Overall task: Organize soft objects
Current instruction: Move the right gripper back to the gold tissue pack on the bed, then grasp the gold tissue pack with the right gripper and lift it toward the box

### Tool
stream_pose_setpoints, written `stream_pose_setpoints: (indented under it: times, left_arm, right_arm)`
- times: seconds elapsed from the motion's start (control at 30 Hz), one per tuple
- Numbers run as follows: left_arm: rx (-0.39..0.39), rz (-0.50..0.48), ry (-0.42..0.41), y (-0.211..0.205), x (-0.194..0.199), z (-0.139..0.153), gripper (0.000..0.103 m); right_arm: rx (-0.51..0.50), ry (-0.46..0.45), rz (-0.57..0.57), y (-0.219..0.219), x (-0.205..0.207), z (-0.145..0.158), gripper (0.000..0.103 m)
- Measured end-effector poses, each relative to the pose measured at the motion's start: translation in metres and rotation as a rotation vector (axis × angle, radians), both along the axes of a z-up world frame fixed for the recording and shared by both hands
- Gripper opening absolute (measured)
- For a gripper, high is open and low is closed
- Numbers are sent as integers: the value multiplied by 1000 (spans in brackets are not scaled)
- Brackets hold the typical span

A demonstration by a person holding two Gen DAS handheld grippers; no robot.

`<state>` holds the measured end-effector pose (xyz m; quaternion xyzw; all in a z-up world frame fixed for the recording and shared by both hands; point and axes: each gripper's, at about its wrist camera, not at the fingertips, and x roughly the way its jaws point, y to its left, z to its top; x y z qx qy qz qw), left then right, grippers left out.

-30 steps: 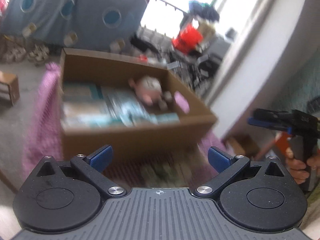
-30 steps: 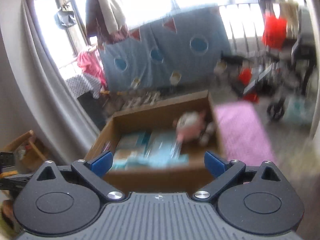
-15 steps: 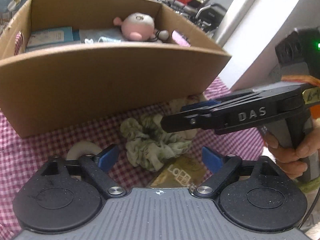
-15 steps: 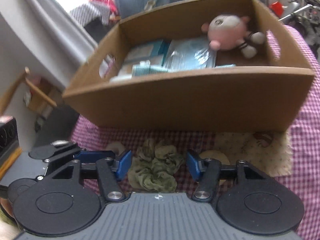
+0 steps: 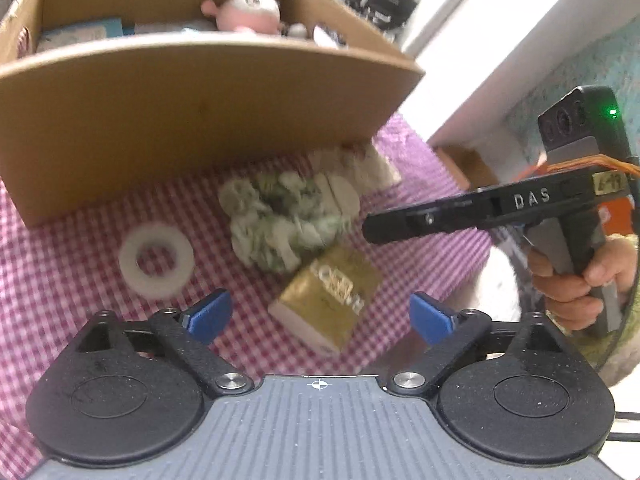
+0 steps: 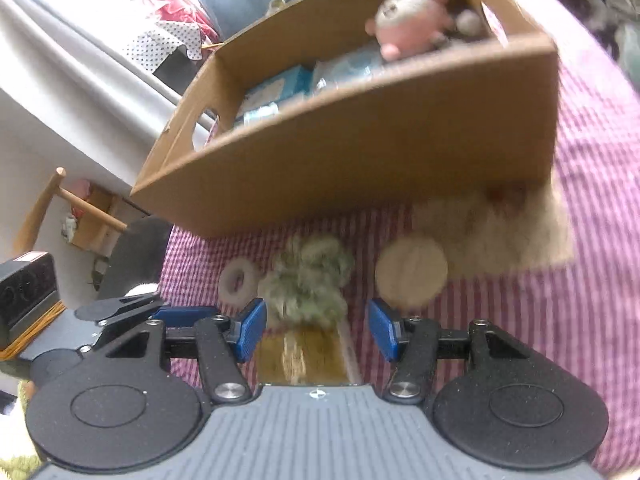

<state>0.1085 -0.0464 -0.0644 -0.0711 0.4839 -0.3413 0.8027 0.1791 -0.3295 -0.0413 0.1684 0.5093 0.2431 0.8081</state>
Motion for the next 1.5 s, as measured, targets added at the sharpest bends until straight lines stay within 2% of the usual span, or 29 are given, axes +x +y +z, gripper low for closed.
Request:
stream_pose_setpoints:
  times: [0.1,0.23,0.3,0.37,0.47,0.57,0.8,1.07,1.2,1.3,1.5]
  left_arm:
    - [39,-44,-21,-12,-6,-3,90]
    - [140,-92,-56,-32,-13,-8,76]
    - [183,-99,-77,-40,-18,-12,74]
    - [232,-108,-111,-46,-21,-15,67]
    - [273,-115,-159,-55,-24,-20,64]
    - [299,-113,-199,-62,-28,-22,60]
    - [251,-86,-174,-53,-35,-16,59]
    - [228,-34,-232,-32,-55,20,59]
    - [208,8,-302,-22,-60,43,59]
    - [192,26,-371,-19,-57,66,59]
    - [172,25,-485,-30,-24,108,59]
  right_arm:
    - [-15,19,13,6,-6,-13,59]
    - [-46,27,22,12,-5,-24,60]
    - [-57,30,22,13,-5,-28,59]
    - [-69,18,24,15,-7,-29,59]
    - [-86,-5,29,20,-7,-30,58]
    - [-76,-14,36,24,-9,-33,52]
    - [-84,-22,19,29,-18,-23,50]
    - [-45,-63,14,42,-37,5,50]
    - [-28,-124,15,51,-40,29,50]
    - [-21,-202,16,53,-39,54,50]
    - [-18,-324,9,43,-19,99,50]
